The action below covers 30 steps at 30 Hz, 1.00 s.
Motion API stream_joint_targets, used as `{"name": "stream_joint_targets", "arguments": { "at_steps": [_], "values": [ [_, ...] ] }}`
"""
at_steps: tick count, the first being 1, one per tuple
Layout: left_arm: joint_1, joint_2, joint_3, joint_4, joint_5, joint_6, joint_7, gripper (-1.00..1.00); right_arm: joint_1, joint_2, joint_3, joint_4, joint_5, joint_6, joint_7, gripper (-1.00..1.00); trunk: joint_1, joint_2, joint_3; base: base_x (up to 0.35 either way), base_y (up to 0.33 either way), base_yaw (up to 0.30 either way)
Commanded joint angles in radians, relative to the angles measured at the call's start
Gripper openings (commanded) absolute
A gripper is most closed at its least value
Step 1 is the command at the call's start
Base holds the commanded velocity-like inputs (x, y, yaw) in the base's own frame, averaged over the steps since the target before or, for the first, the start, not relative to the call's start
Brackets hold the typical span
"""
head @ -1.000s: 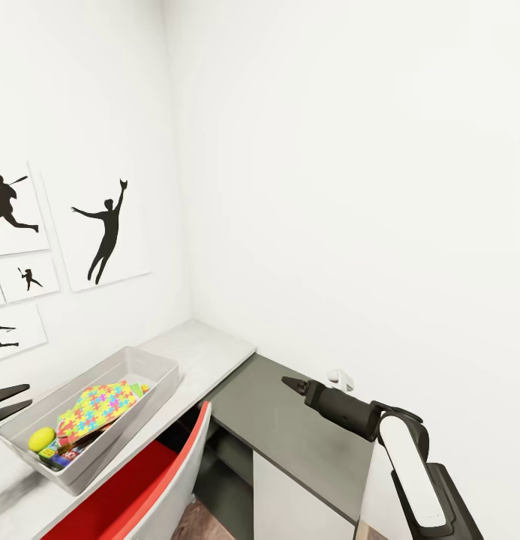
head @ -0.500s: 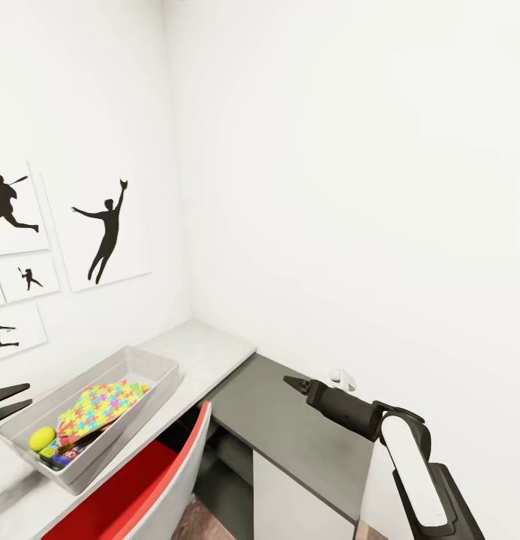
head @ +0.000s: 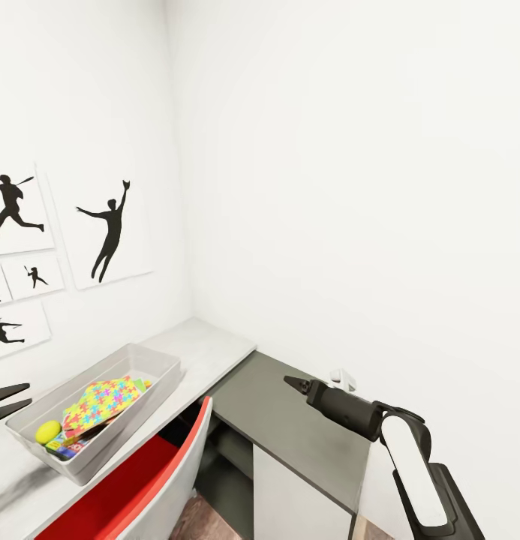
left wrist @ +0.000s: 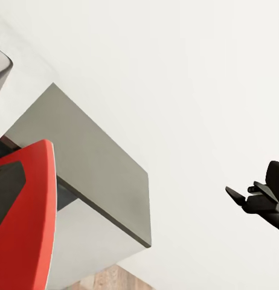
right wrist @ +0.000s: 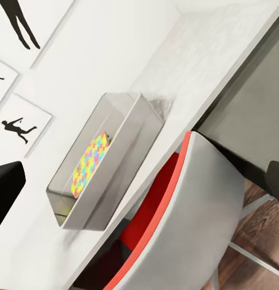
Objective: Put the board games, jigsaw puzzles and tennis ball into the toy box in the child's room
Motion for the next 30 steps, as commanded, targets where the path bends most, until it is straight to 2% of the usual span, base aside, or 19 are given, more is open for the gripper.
{"name": "stream_joint_targets", "arguments": {
  "at_steps": [1,25,30],
  "values": [
    [0.0,0.0,0.0,0.0,-0.001,0.011,-0.004,1.0,0.0,0.0,-0.001,0.0,0.003,0.004,0.003,1.0,0.0,-0.001,0.0,-0.003,0.0,0.0],
    [0.0,0.001,0.004,0.005,-0.001,0.012,-0.004,1.0,0.0,0.0,-0.002,-0.002,0.003,0.004,0.003,1.0,0.0,-0.001,0.0,-0.004,0.0,0.0],
    [0.0,0.001,0.004,0.005,0.0,0.012,-0.004,1.0,0.0,0.0,-0.03,-0.001,0.002,0.005,0.003,1.0,0.0,-0.001,0.0,-0.157,0.065,0.0]
  ]
}}
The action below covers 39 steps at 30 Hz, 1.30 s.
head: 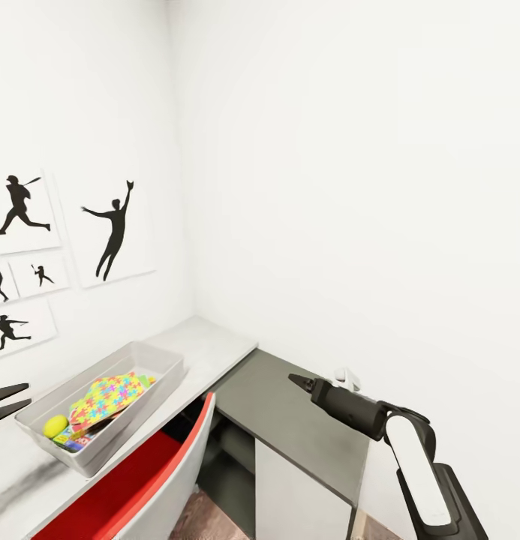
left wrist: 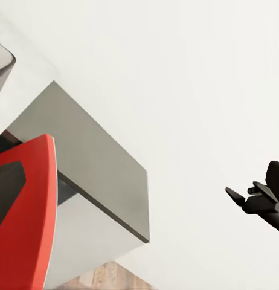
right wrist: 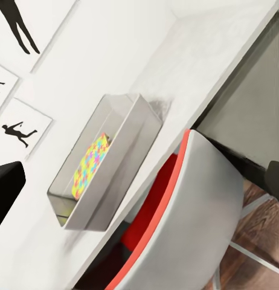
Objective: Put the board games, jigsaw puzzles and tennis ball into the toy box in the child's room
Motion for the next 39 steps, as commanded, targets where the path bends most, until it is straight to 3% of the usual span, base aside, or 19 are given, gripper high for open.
{"name": "stream_joint_targets", "arguments": {
  "at_steps": [1,10,24,29,33,35,39],
  "values": [
    [-0.001,0.0,0.0,0.001,0.0,0.011,-0.004,1.0,0.0,0.001,-0.006,0.0,0.002,0.006,0.003,1.0,0.0,-0.001,0.0,-0.226,0.122,0.0],
    [0.0,0.0,0.0,-0.001,0.0,0.009,-0.004,1.0,0.0,0.0,-0.022,0.002,0.002,0.007,0.003,1.0,0.0,-0.001,0.0,-0.217,0.099,0.0],
    [0.0,0.0,0.0,-0.001,0.0,0.007,-0.004,1.0,0.0,0.0,-0.035,0.005,0.002,0.006,0.003,1.0,0.0,-0.001,0.0,-0.022,0.005,0.0],
    [-0.001,0.0,0.0,-0.001,0.0,0.005,-0.004,1.0,0.0,-0.001,-0.08,0.006,0.002,0.007,0.003,1.0,0.0,-0.001,0.0,-0.105,0.0,0.0],
    [0.0,0.0,0.0,-0.001,0.0,0.004,-0.004,1.0,0.0,-0.001,-0.145,0.024,0.002,0.007,0.002,1.0,0.0,-0.001,0.0,-0.037,0.0,0.0],
    [0.0,-0.001,0.0,-0.002,0.0,0.003,-0.004,1.0,0.0,-0.001,-0.181,0.06,0.005,0.006,0.002,1.0,0.0,-0.001,-0.001,-0.012,0.0,-0.039],
    [0.0,-0.006,-0.002,-0.008,-0.001,0.002,-0.004,1.0,-0.009,-0.01,-0.217,0.166,0.007,0.001,0.001,1.0,0.0,-0.001,-0.004,-0.005,0.0,-0.118]
  ]
}}
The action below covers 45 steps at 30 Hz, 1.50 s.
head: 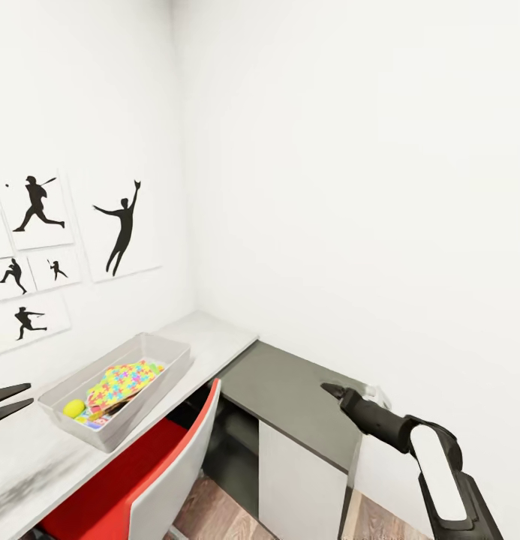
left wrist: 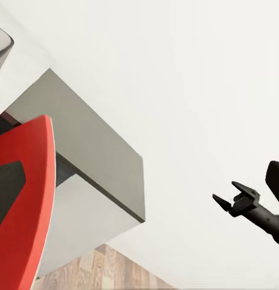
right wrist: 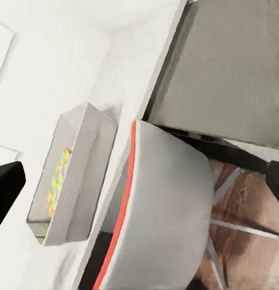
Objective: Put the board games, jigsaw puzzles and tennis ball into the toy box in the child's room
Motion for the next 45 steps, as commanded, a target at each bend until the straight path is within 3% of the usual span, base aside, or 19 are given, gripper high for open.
{"name": "stream_joint_targets", "arguments": {
  "at_steps": [1,4,9,11,26,31,33,35,39,45],
  "values": [
    [0.0,-0.001,0.0,-0.001,-0.001,0.01,-0.004,1.0,-0.007,-0.013,-0.017,0.059,-0.003,0.002,0.004,1.0,0.0,-0.001,-0.001,-0.002,0.0,-0.103],
    [0.0,-0.003,0.0,-0.003,-0.001,0.009,-0.004,1.0,-0.02,-0.083,-0.045,0.167,-0.008,-0.006,0.022,1.0,0.0,-0.001,-0.004,-0.001,0.0,-0.169],
    [0.0,-0.005,-0.01,-0.003,-0.001,0.001,-0.004,1.0,-0.005,-0.166,-0.079,0.208,-0.001,-0.011,0.145,1.0,0.0,-0.001,-0.007,0.0,0.0,-0.238],
    [0.0,-0.004,-0.027,-0.003,-0.001,0.0,-0.004,1.0,0.002,-0.185,-0.086,0.212,0.002,-0.021,0.189,1.0,0.0,-0.001,-0.007,0.0,0.0,-0.271],
    [0.001,-0.004,-0.044,-0.004,-0.001,-0.026,-0.004,1.0,0.05,-0.187,-0.086,0.249,0.009,-0.069,0.225,1.0,0.0,-0.001,-0.008,0.0,0.0,-0.28],
    [0.001,-0.005,-0.044,-0.03,0.0,-0.028,-0.004,1.0,0.076,-0.19,-0.08,0.327,0.021,-0.155,0.227,1.0,0.0,-0.001,-0.008,0.0,0.0,-0.281],
    [0.001,-0.006,-0.044,-0.053,0.002,-0.028,-0.004,1.0,0.083,-0.19,-0.062,0.361,0.042,-0.21,0.235,1.0,0.0,-0.001,-0.008,0.0,0.0,-0.281],
    [0.001,-0.01,-0.044,-0.071,0.003,-0.028,-0.004,1.0,0.088,-0.19,-0.013,0.386,0.082,-0.262,0.264,1.0,0.0,-0.001,-0.008,0.0,0.0,-0.281],
    [0.001,-0.023,-0.044,-0.086,0.003,-0.028,-0.004,1.0,0.091,-0.187,0.049,0.4,0.13,-0.303,0.308,1.0,0.0,-0.001,-0.008,0.0,0.0,-0.281],
    [0.001,-0.058,-0.072,-0.103,0.002,-0.03,-0.004,1.0,0.092,-0.185,0.076,0.451,0.149,-0.368,0.325,1.0,0.0,-0.001,-0.007,0.0,0.0,-0.281]
  ]
}}
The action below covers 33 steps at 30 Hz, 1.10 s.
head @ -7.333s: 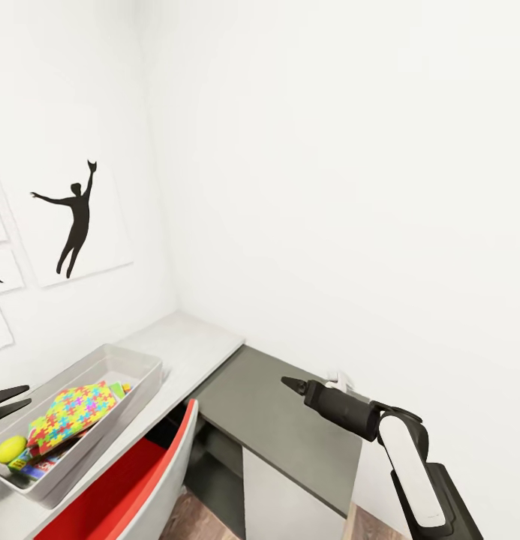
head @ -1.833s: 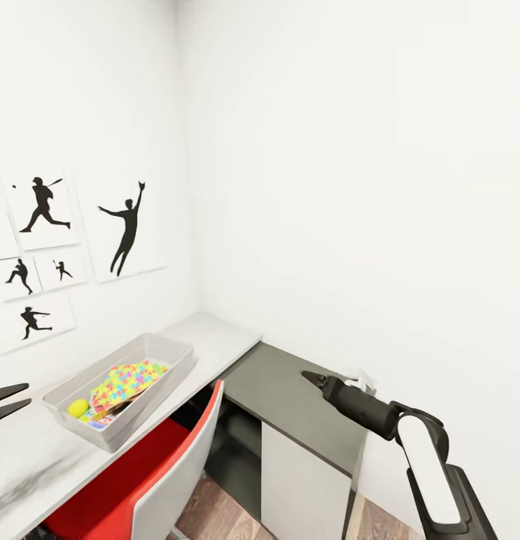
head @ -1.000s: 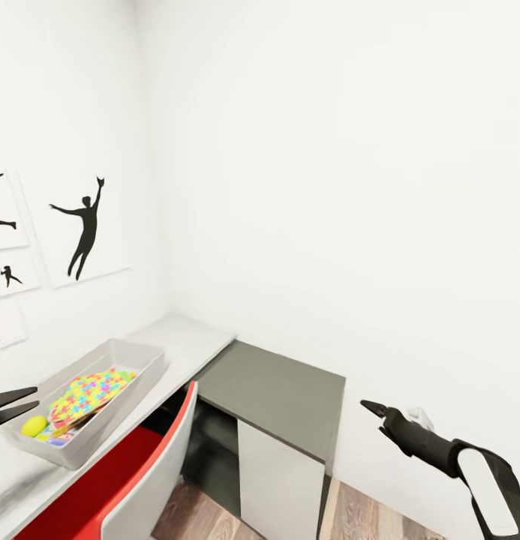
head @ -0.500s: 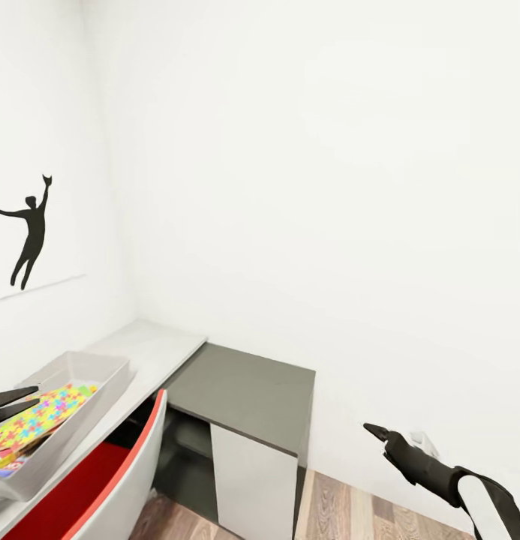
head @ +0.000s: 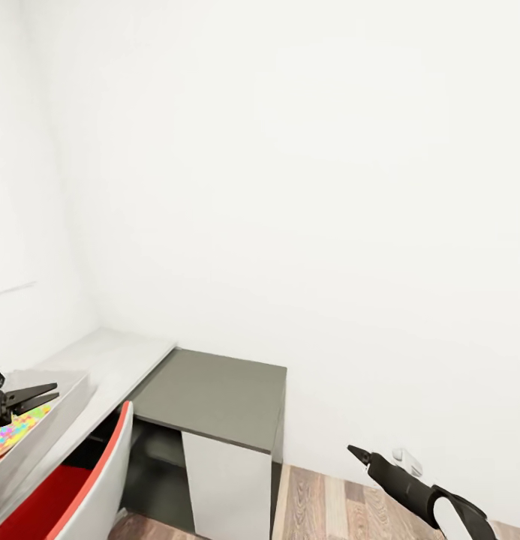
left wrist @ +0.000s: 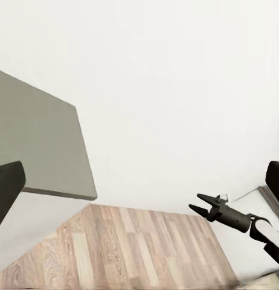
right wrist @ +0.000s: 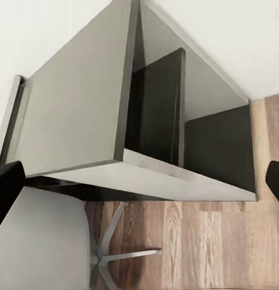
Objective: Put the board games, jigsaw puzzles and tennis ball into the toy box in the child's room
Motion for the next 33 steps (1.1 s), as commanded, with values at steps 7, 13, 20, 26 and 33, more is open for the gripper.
{"name": "stream_joint_targets", "arguments": {
  "at_steps": [7,13,20,26,33],
  "values": [
    [0.0,-0.023,-0.042,-0.022,-0.001,0.012,-0.004,1.0,-0.001,-0.002,0.0,0.031,-0.002,-0.005,0.004,1.0,0.0,-0.001,0.002,0.0,0.0,-0.281],
    [0.0,-0.05,-0.048,-0.025,-0.001,0.012,-0.004,1.0,-0.001,0.001,0.002,0.057,-0.001,-0.025,0.004,1.0,0.0,-0.001,0.004,0.0,0.0,-0.281],
    [0.0,-0.114,-0.06,-0.051,-0.004,0.013,-0.004,1.0,-0.001,0.002,0.002,0.08,0.0,-0.03,0.003,1.0,0.0,-0.001,0.007,0.0,0.0,-0.281],
    [-0.001,-0.15,-0.18,-0.075,-0.007,0.016,-0.004,1.0,-0.001,0.003,0.002,0.083,0.0,-0.031,0.0,1.0,0.0,-0.001,0.009,0.0,0.0,-0.281],
    [-0.002,-0.218,-0.254,-0.075,-0.01,0.02,0.116,1.0,-0.001,0.007,0.009,0.084,0.087,-0.058,-0.009,1.0,0.0,-0.001,0.011,0.0,0.0,-0.281]
  ]
}}
